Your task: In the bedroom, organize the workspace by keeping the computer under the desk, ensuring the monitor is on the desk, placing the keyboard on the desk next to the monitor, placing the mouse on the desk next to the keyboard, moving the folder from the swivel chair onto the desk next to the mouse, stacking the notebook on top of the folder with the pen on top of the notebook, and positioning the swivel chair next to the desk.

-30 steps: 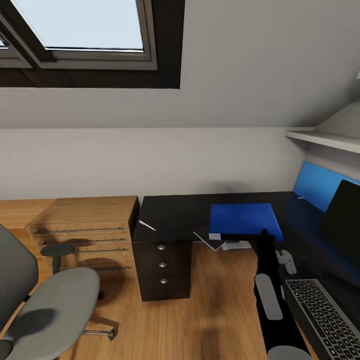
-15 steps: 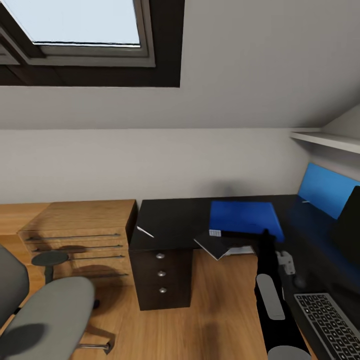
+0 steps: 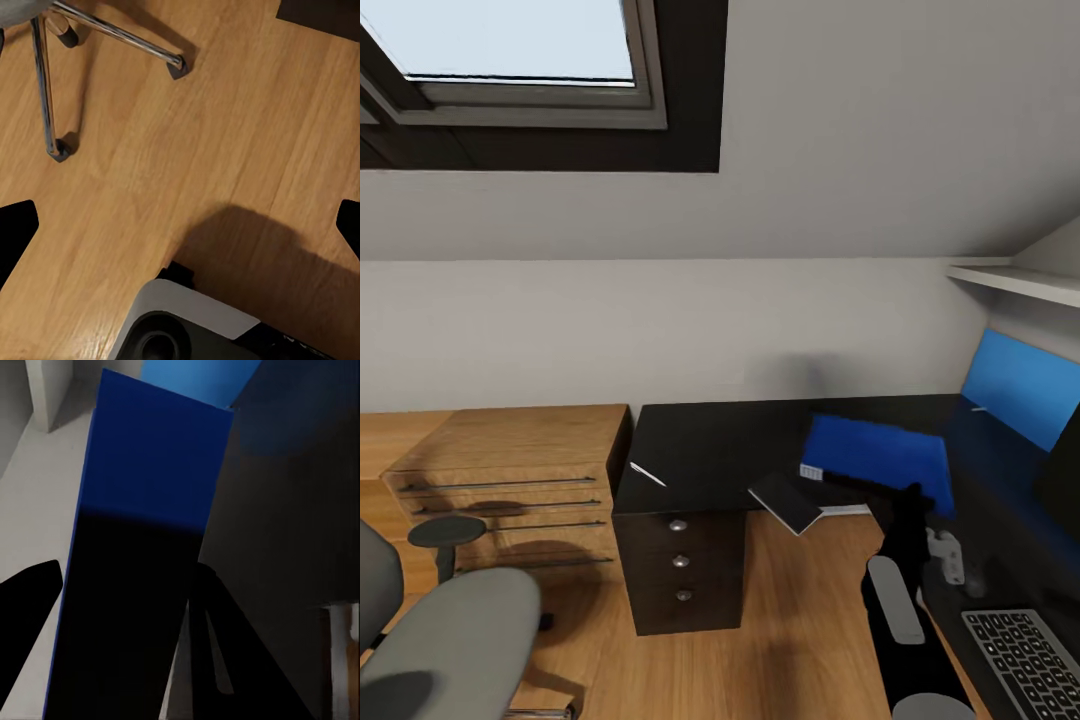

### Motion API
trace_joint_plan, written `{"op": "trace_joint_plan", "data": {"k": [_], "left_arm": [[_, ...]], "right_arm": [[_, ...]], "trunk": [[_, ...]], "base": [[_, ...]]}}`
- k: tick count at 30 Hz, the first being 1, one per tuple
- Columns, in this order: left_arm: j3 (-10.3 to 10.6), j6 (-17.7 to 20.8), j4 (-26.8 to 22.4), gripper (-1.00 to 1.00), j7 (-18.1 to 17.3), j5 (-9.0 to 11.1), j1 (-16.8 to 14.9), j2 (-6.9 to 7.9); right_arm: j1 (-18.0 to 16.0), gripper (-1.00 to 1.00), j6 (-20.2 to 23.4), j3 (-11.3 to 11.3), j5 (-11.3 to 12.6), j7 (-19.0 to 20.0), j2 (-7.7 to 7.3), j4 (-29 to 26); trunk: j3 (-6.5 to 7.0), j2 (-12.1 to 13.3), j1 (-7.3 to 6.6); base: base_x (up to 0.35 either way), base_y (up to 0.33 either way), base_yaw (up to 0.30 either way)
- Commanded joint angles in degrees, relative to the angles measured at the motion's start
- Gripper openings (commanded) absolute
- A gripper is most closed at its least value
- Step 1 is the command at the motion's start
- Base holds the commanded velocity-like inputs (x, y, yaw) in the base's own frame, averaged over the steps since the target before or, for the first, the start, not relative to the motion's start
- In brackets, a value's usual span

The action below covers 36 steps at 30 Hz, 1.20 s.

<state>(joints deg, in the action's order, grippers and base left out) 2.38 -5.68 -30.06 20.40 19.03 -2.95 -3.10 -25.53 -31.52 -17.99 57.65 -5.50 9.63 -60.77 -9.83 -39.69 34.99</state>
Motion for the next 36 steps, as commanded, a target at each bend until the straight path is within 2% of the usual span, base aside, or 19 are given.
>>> {"op": "trace_joint_plan", "data": {"k": [1,4,6,10,14,16,18,20,22,25,27,29,32,36], "left_arm": [[0.26,-0.31,0.00,1.00,0.28,0.57,-0.04,0.02],[0.26,-0.30,0.00,1.00,0.27,0.57,-0.04,0.02],[0.26,-0.30,0.00,1.00,0.26,0.57,-0.04,0.01],[0.26,-0.33,0.00,1.00,0.25,0.57,-0.04,-0.05],[0.42,-0.31,-1.19,1.00,0.22,0.57,-0.04,-0.17],[0.64,-0.04,-4.73,1.00,0.17,0.62,-0.04,-0.36],[1.75,0.77,-7.98,1.00,0.18,0.68,-0.04,-0.59],[3.93,3.45,-11.21,1.00,0.29,0.72,-0.04,-0.97],[6.37,10.40,-16.35,1.00,0.50,0.85,-0.04,-1.46],[7.35,19.00,-23.24,1.00,0.65,0.96,-0.04,-1.78],[7.72,26.77,-30.73,1.00,0.78,1.31,-0.04,-1.92],[7.87,30.20,-34.18,1.00,0.81,1.96,-0.04,-1.98],[8.12,39.48,-44.30,1.00,1.04,6.66,-0.04,-2.53],[8.11,43.63,-47.84,1.00,1.34,9.71,-0.04,-2.94]], "right_arm": [[-0.05,-1.00,-0.84,0.00,0.28,-0.78,0.05,0.00],[-0.05,-1.00,-4.44,0.10,2.54,-3.12,0.04,0.21],[-0.06,-1.00,-5.21,0.11,3.02,-3.54,0.04,0.37],[-0.12,-1.00,-6.29,0.14,3.42,-3.90,0.00,1.56],[-0.33,-1.00,-6.75,0.14,3.26,-3.93,-0.66,4.12],[-0.49,-1.00,-6.70,0.16,3.16,-3.92,-1.62,4.75],[-0.94,-1.00,-6.59,0.18,3.12,-3.91,-2.58,5.81],[-1.83,-1.00,-6.47,0.20,3.14,-3.91,-3.54,7.52],[-3.67,-1.00,-6.41,0.19,3.16,-3.91,-4.50,10.63],[-5.73,-1.00,-6.33,0.16,3.17,-3.91,-5.56,13.95],[-6.99,-1.00,-6.28,0.15,3.20,-3.90,-6.87,16.14],[-7.31,-1.00,-6.24,0.15,3.24,-3.89,-7.47,16.70],[-7.72,-1.00,-6.27,0.15,3.31,-3.67,-8.27,17.27],[-7.84,-1.00,-6.34,0.10,3.42,-3.53,-8.20,17.53]], "trunk": [[-0.09,-0.08,0.01],[-0.09,-0.08,0.01],[-0.09,-0.08,0.01],[-0.09,-0.08,0.01],[-0.09,-0.08,0.01],[-0.09,-0.08,0.01],[-0.09,-0.08,0.01],[-0.09,-0.08,0.01],[-0.09,-0.08,0.01],[-0.09,-0.08,0.01],[-0.09,-0.08,0.01],[-0.09,-0.08,0.01],[-0.09,-0.08,0.01],[-0.09,-0.08,0.01]], "base": [[0.005,-0.001,0.000],[0.002,0.000,0.000],[0.001,0.000,0.000],[0.000,0.000,0.000],[0.000,0.000,0.000],[0.000,0.000,0.000],[0.000,0.000,0.000],[0.000,0.000,0.000],[0.000,0.000,0.000],[0.000,0.000,0.000],[0.000,0.000,0.000],[0.000,0.000,0.000],[0.000,0.000,0.000],[0.000,0.000,0.000]]}}
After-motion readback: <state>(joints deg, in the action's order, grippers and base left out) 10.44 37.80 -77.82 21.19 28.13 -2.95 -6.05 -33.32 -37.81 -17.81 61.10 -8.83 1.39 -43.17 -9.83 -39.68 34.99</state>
